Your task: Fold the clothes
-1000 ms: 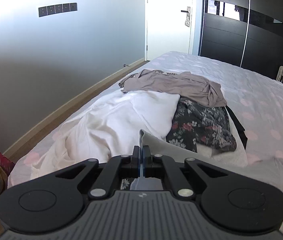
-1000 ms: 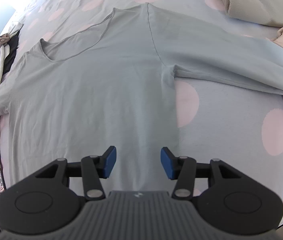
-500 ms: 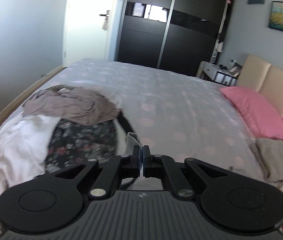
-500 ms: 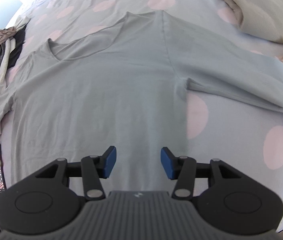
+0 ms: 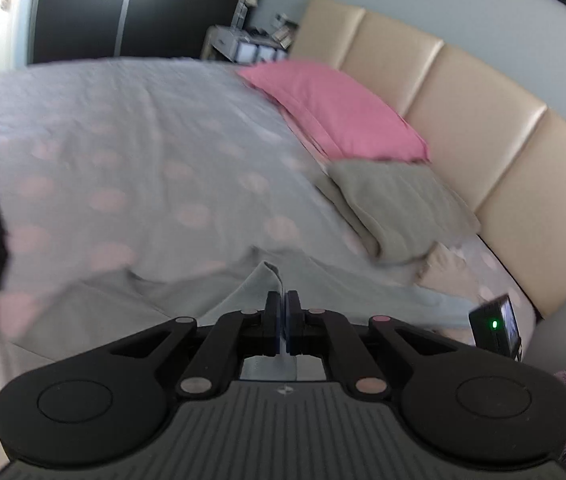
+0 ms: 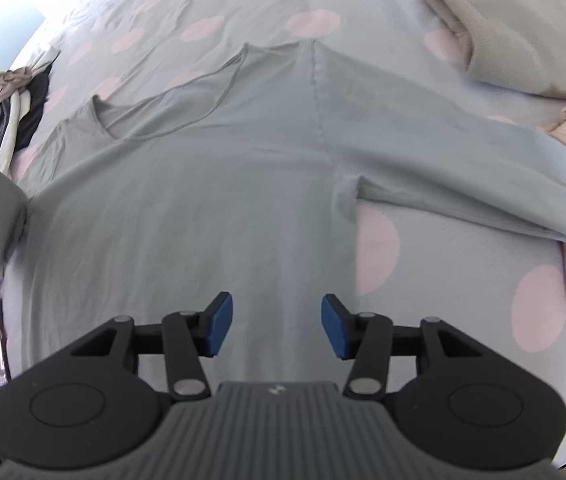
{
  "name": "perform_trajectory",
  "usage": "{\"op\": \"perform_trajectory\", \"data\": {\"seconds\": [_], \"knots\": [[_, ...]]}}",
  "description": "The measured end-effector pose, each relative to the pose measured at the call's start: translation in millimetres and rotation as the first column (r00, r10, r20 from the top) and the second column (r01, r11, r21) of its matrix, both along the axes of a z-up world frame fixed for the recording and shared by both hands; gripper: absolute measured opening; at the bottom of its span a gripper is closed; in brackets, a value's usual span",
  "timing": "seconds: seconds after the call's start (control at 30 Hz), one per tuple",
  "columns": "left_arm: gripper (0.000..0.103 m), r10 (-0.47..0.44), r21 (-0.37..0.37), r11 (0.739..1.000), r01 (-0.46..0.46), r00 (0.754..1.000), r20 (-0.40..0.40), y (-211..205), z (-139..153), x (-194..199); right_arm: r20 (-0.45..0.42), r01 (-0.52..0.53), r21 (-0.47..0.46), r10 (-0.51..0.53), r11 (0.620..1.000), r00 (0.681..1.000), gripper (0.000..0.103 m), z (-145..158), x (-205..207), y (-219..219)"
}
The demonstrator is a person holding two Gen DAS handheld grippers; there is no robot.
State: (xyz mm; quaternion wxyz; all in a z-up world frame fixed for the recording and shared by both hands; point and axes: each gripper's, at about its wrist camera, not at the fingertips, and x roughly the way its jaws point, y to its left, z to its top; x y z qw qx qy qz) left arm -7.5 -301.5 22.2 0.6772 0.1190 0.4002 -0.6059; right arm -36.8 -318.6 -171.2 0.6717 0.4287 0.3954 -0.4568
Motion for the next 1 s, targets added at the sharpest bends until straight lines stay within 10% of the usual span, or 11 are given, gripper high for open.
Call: {"op": "perform_trajectory", "data": {"seconds": [0.4,1.0], "knots": [[0.019,-0.117,0.203,0.971,0.124,0.992,-0.048,-47.6,-101.6,-4.9,-0.014,-0.001,0.019,0.002,1.0,1.0,0.053,-5.7,-13.4,-18.6],[0.036,0.202,0.267,0.928,-0.26,0.953,0.225,-47.4,-144.9,203.6,-0.017,-0.143,-0.232,0.143,0.962,0.99,0.053,-9.0,19.3,-167.8]]}}
